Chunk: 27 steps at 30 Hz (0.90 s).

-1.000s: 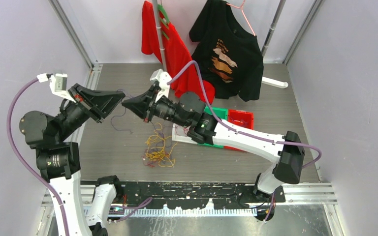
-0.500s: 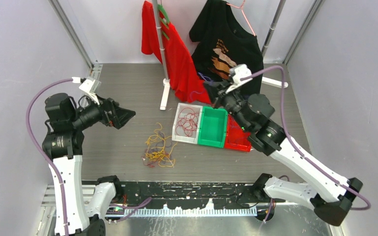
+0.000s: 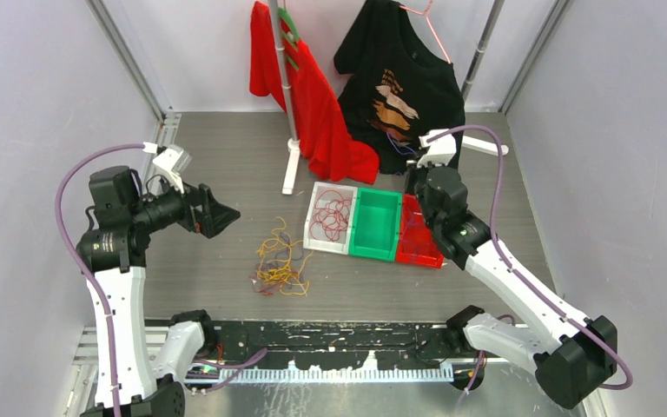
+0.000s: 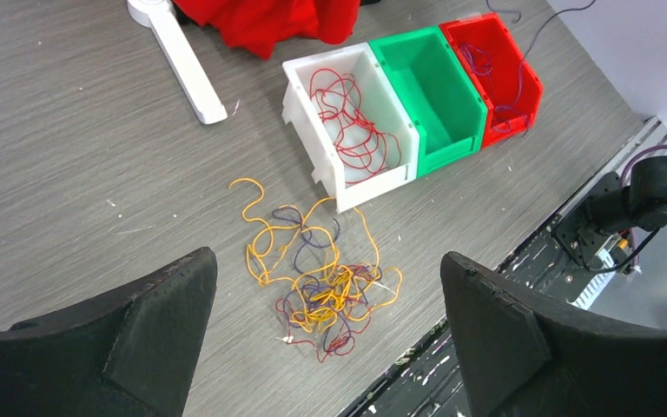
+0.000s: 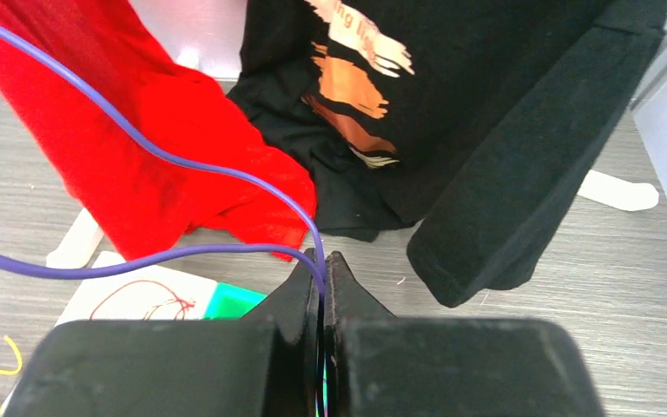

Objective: Untangle the cables
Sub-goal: Place the cable in the bin.

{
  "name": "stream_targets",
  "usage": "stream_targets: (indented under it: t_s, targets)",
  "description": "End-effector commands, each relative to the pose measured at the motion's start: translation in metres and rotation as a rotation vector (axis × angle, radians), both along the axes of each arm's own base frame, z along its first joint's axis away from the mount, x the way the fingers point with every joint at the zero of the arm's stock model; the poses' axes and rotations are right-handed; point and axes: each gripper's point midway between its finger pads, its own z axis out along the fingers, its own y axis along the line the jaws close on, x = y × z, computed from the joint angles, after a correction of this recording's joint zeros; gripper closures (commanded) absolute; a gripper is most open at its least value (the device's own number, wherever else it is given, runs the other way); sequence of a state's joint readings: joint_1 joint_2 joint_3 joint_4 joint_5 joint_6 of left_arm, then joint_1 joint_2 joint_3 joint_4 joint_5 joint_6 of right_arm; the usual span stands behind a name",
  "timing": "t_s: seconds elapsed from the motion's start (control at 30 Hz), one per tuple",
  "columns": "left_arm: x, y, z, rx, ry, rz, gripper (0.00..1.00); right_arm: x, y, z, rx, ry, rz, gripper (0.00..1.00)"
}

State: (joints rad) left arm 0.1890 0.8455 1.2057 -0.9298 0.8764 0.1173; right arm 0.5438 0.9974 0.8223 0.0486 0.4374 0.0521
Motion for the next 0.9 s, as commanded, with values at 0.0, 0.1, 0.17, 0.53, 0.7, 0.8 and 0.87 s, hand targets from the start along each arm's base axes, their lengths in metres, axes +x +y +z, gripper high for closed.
stream_targets:
  t_s: [0.0, 0.1, 0.17, 0.53, 0.7, 0.8, 0.87]
  targets:
    - [-0.005, 0.000, 0.008, 0.045, -0.061, -0.024, 0.00, 0.007, -0.014, 0.036, 0.089, -0.126, -0.074, 0.99]
    - [-0.004, -0.001, 0.007, 0.039, -0.056, -0.029, 0.01, 0.008, -0.024, 0.038, 0.096, -0.140, -0.100, 0.99]
    - [-0.004, -0.001, 0.007, 0.034, -0.052, -0.033, 0.02, 0.009, -0.030, 0.043, 0.108, -0.157, -0.115, 0.99]
    - [-0.004, -0.002, 0.010, 0.028, -0.050, -0.043, 0.11, 0.032, -0.050, 0.057, 0.260, -0.207, -0.192, 0.99]
    - [-0.003, -0.003, 0.012, 0.023, -0.052, -0.049, 0.12, 0.036, -0.045, 0.077, 0.295, -0.223, -0.178, 0.99]
    - [-0.001, -0.003, 0.015, 0.024, -0.060, -0.049, 0.12, 0.034, -0.042, 0.096, 0.306, -0.248, -0.156, 0.99]
    - [0.000, -0.003, 0.017, 0.021, -0.061, -0.050, 0.12, 0.033, -0.041, 0.108, 0.315, -0.268, -0.143, 0.99]
